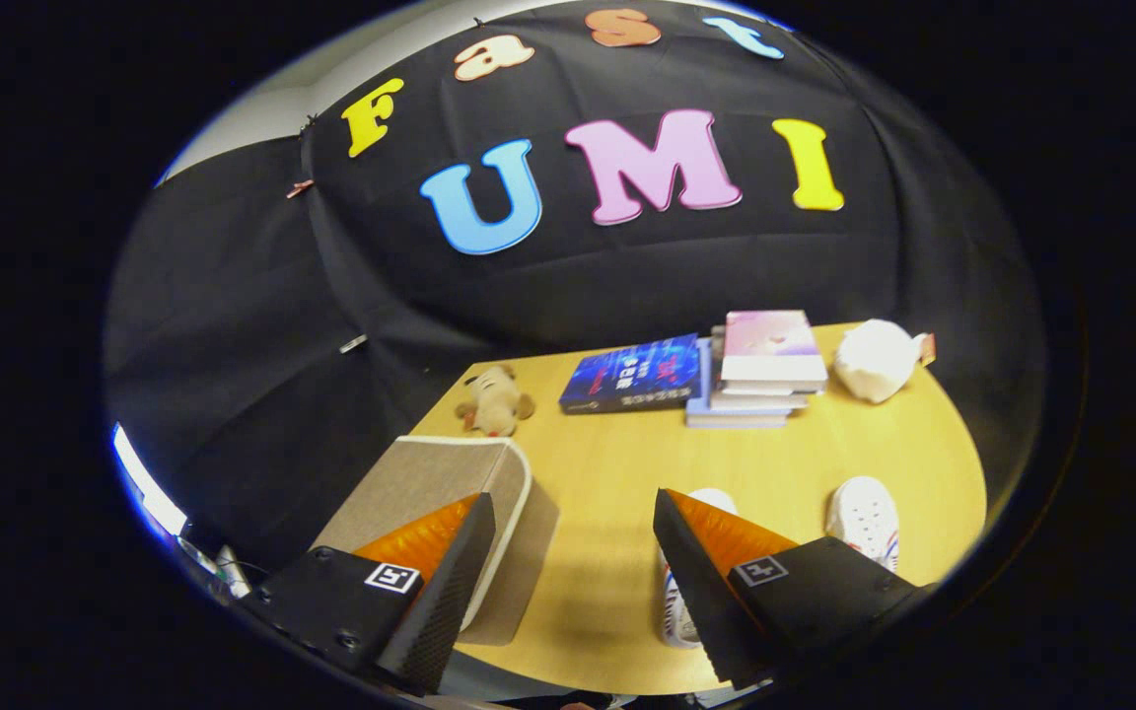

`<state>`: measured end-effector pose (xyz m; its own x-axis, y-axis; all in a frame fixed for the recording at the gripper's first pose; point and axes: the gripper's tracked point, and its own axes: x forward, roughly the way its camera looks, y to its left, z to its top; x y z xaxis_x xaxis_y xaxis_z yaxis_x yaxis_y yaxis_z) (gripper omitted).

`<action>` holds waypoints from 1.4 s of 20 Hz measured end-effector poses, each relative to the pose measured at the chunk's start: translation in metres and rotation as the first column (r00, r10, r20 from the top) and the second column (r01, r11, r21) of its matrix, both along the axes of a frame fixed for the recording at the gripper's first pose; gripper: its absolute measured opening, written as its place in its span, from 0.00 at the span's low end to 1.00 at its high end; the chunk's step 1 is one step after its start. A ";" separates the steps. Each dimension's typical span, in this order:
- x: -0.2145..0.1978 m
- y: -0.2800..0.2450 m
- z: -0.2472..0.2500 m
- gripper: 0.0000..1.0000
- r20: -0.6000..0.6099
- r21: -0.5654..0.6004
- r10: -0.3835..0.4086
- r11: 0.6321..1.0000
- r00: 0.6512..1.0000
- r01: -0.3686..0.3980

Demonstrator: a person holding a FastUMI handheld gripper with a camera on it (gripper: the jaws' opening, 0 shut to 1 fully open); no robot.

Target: Open the storage box then place both shoes into the box .Put the left shoe in first, then the right shoe, with the right side of both shoes facing outward in a uniform manner.

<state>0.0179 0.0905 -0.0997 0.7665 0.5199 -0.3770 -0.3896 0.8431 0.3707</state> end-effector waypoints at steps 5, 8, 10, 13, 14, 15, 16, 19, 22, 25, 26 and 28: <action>-0.021 0.038 -0.036 0.98 -0.145 0.128 0.222 0.970 0.964 -0.205; -0.039 0.059 -0.055 0.98 -0.222 0.218 0.342 0.930 0.913 -0.296; -0.043 0.066 -0.069 0.98 -0.261 0.285 0.407 0.899 0.875 -0.332; -0.059 0.087 -0.084 0.98 -0.317 0.403 0.514 0.834 0.797 -0.378; -0.064 0.091 -0.088 0.98 -0.332 0.430 0.540 0.816 0.774 -0.386; -0.067 0.096 -0.092 0.98 -0.346 0.457 0.560 0.801 0.753 -0.387; -0.068 0.099 -0.094 0.98 -0.360 0.491 0.567 0.790 0.741 -0.366; -0.078 0.113 -0.089 0.97 -0.404 0.601 0.603 0.742 0.688 -0.298; -0.080 0.123 -0.094 0.97 -0.417 0.622 0.615 0.730 0.669 -0.284; -0.077 0.121 -0.086 0.96 -0.429 0.664 0.636 0.704 0.642 -0.253; -0.077 0.118 -0.080 0.96 -0.430 0.685 0.641 0.690 0.636 -0.232; -0.075 0.113 -0.072 0.94 -0.426 0.722 0.652 0.663 0.627 -0.197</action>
